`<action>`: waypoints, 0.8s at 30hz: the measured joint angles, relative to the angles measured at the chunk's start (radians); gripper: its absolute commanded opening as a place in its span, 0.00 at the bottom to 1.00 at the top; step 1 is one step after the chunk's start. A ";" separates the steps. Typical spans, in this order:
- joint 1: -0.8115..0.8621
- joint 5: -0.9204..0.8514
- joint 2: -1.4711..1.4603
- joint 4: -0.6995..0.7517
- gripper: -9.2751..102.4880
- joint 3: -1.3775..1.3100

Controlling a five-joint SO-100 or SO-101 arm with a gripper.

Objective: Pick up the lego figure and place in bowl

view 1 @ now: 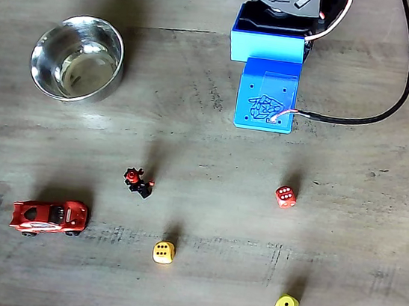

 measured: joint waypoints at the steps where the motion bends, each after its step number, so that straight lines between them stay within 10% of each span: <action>1: 0.000 0.000 0.000 0.000 0.08 0.000; 24: -0.006 -0.006 0.000 -0.218 0.08 0.000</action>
